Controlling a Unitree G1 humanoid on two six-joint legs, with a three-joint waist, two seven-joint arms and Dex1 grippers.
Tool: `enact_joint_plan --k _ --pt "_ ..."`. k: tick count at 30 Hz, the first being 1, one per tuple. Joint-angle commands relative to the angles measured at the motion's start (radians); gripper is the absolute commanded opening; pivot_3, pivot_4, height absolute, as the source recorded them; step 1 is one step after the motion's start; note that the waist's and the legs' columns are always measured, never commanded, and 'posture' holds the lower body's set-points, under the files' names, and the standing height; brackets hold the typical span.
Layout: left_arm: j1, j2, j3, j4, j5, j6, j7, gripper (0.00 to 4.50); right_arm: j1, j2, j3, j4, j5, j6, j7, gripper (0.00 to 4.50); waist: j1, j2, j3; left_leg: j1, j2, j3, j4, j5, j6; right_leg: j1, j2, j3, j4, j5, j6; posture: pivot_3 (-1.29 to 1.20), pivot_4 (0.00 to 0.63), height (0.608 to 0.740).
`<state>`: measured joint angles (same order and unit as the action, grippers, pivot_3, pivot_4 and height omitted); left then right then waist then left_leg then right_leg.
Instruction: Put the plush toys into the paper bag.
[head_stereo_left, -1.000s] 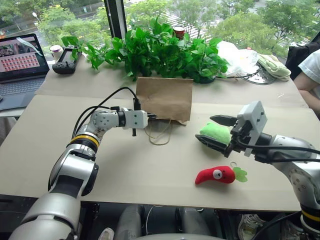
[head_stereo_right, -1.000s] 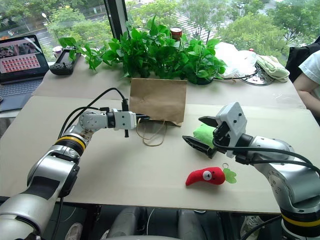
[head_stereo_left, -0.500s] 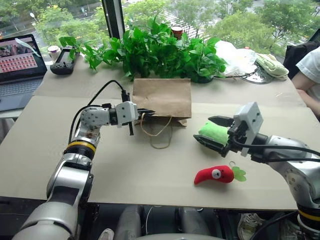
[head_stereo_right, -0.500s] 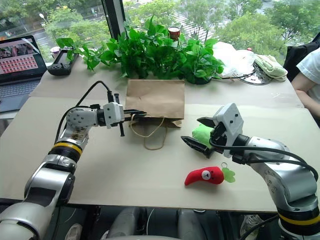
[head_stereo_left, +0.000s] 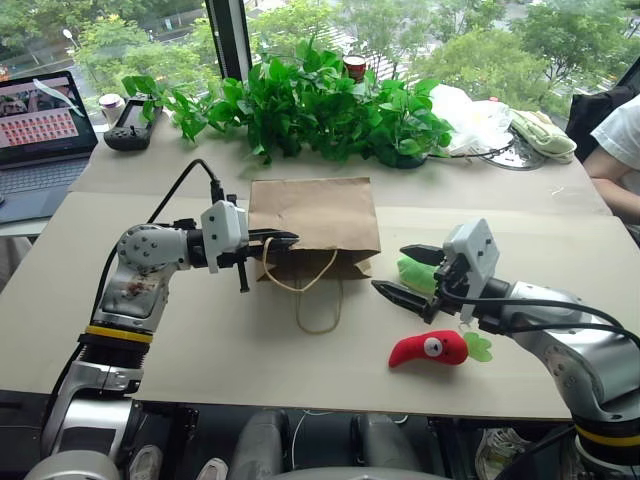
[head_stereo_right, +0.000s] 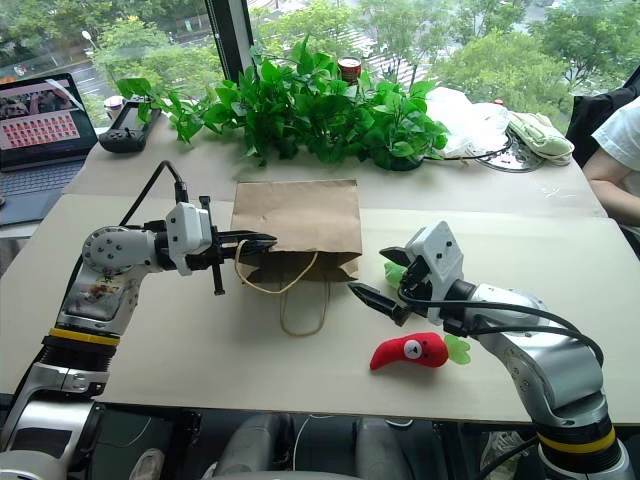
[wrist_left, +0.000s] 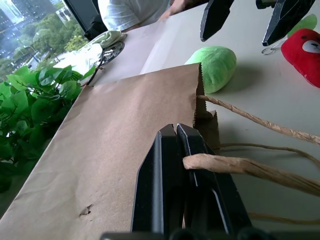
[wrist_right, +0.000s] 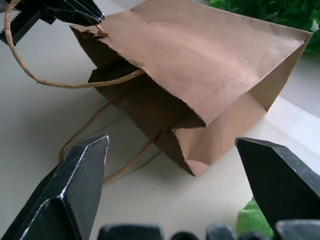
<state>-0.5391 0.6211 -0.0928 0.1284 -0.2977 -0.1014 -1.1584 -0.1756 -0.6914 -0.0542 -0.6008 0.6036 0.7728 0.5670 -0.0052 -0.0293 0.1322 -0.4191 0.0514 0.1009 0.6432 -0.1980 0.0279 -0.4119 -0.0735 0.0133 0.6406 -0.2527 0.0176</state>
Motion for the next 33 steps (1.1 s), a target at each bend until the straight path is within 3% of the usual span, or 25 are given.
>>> enact_joint_plan --k 1,4,5,6,7,12,16,23,33 --pt "-0.056 -0.017 0.023 0.001 -0.002 0.028 0.032 0.0 0.0 0.018 -0.016 -0.044 0.03 0.022 -0.016 3.82 0.0 0.0 0.0 0.0 0.0 0.0 0.0 0.0 0.0 0.0 0.0 0.0 0.0 0.0 0.0 0.0 0.15 0.74" --pt "-0.08 -0.042 0.019 0.003 -0.012 0.052 0.043 0.0 -0.019 0.074 0.033 -0.066 0.042 0.05 -0.057 2.81 0.001 0.0 0.0 0.0 0.0 -0.001 0.0 0.0 0.0 0.001 0.0 0.0 0.0 0.0 0.0 0.0 0.15 0.74" --pt "-0.083 -0.046 0.019 0.002 -0.013 0.057 0.045 0.0 -0.025 0.088 0.044 -0.07 0.041 0.057 -0.066 2.24 0.0 0.0 0.0 0.0 0.0 -0.002 0.0 0.0 0.0 0.001 0.001 0.0 0.0 0.0 0.0 0.0 0.15 0.74" --pt "-0.082 -0.048 0.018 -0.004 -0.015 0.063 0.046 0.0 -0.033 0.113 0.075 -0.066 0.024 0.06 -0.082 2.14 -0.003 0.0 0.0 0.0 0.0 -0.002 0.0 0.0 0.0 0.002 0.001 0.0 0.0 0.0 0.0 0.0 0.15 0.74" --pt "-0.081 -0.05 0.018 -0.008 -0.015 0.067 0.045 0.0 -0.038 0.129 0.095 -0.063 0.011 0.062 -0.093 1.75 -0.005 0.0 0.0 0.0 0.0 -0.003 0.0 0.0 0.0 0.002 0.001 0.0 0.0 0.0 0.0 0.0 0.15 0.74" --pt "-0.085 -0.053 0.023 -0.025 -0.019 0.087 0.041 0.0 -0.119 0.293 0.222 0.102 -0.172 0.059 -0.295 0.03 -0.01 0.0 0.0 0.001 0.0 -0.004 0.0 0.0 0.0 0.002 0.003 0.001 0.001 0.0 0.0 0.0 0.15 0.74" --pt "-0.091 -0.053 0.027 -0.032 -0.02 0.099 0.042 0.0 -0.14 0.409 0.257 0.229 -0.276 -0.007 -0.394 0.01 -0.005 0.0 0.0 0.0 0.0 -0.005 0.0 0.0 -0.001 0.002 0.003 0.001 0.0 0.0 0.0 0.0 0.15 0.74" --pt "-0.097 -0.059 0.032 -0.057 -0.023 0.127 0.061 0.0 -0.145 0.515 0.288 0.394 -0.406 -0.107 -0.46 0.01 -0.008 0.0 0.0 -0.002 0.0 -0.006 0.0 0.0 -0.001 0.001 0.003 0.001 -0.001 0.0 0.0 0.0 0.15 0.74" --pt "-0.106 -0.075 0.064 -0.088 -0.056 0.224 0.125 0.0 -0.152 0.533 0.33 0.466 -0.491 -0.085 -0.422 0.01 -0.013 0.001 0.0 -0.001 0.0 -0.007 0.0 0.0 -0.001 0.002 0.005 0.001 0.0 0.0 0.0 0.0 0.15 0.74"
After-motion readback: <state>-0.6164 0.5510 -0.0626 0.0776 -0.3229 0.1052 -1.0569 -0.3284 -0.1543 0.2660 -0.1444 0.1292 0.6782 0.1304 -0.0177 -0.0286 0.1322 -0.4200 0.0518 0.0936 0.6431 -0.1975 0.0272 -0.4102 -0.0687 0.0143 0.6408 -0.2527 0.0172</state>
